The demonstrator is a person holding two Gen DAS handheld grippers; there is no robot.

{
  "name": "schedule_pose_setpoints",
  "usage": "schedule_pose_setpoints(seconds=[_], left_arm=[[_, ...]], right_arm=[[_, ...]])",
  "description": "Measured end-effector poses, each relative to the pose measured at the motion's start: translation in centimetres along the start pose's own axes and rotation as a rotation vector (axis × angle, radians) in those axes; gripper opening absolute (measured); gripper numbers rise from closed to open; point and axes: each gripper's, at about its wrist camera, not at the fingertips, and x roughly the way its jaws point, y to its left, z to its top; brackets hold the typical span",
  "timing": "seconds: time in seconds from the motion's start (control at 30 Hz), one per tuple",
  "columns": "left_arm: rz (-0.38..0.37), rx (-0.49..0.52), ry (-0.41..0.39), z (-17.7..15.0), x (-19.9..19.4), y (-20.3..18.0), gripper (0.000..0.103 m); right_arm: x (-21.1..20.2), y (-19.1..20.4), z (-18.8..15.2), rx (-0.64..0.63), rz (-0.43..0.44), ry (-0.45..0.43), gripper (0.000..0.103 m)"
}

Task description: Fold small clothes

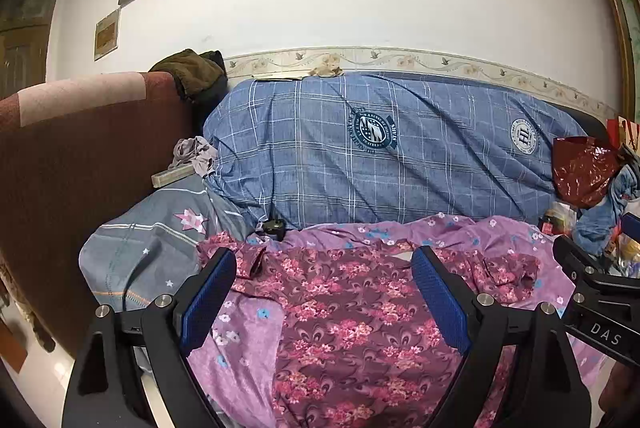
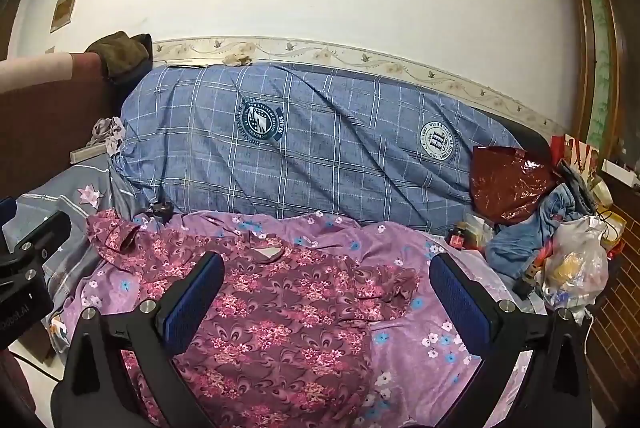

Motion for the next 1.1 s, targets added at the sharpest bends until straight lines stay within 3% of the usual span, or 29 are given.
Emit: schedule_pose_setpoints(seconds=[1.1], left_arm=[[0.009,0.032,0.022,-0.3,2.0,-1.6,0.09]], right_arm=[[1.7,-1.0,-1.3,0.054,0.023,0.04,0.103]])
